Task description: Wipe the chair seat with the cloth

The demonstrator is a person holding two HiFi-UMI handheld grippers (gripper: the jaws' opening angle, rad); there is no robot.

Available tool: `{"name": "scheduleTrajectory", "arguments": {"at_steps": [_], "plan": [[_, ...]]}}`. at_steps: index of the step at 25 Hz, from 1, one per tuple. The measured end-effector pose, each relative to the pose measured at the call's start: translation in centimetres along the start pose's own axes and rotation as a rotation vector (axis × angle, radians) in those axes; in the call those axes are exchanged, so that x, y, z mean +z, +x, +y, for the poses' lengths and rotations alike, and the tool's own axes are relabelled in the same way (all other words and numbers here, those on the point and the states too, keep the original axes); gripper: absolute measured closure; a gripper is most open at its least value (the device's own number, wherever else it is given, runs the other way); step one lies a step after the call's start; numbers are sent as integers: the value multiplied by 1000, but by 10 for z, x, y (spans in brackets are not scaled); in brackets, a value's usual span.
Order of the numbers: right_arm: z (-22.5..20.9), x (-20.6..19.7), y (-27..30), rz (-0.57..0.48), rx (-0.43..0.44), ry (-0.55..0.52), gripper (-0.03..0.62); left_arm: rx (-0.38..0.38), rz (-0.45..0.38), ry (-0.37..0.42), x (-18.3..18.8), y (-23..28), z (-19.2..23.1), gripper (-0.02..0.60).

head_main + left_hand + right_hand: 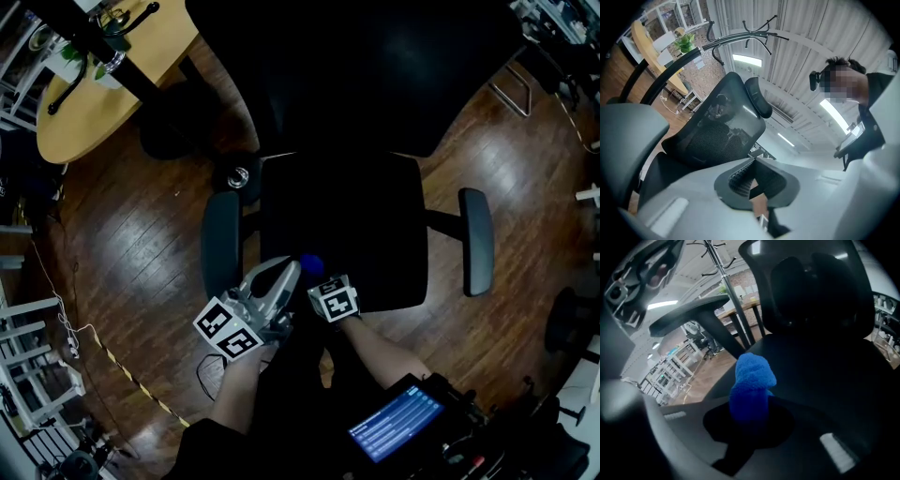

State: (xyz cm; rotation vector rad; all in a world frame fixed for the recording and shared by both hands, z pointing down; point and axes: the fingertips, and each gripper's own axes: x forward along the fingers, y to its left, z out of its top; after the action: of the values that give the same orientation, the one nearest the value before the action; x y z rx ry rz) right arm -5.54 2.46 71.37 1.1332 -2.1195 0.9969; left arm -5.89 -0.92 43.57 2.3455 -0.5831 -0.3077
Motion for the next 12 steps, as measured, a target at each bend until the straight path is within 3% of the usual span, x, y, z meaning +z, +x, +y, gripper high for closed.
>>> {"name": "scheduleTrajectory", "arguments": {"at_steps": [3,5,7,12], "plan": [[59,-8,28,49,113,-20,556,9,-6,-2,3,-5,4,577],[82,-19,38,84,139,-72,556,13,-9,-7,4,-8,7,577],[86,-23,40,80,132,-115,556,14,-10,-7,5,-10,9,577],[76,-24,38,60,142,-106,556,9,3,-12,1,-6,16,577]]}}
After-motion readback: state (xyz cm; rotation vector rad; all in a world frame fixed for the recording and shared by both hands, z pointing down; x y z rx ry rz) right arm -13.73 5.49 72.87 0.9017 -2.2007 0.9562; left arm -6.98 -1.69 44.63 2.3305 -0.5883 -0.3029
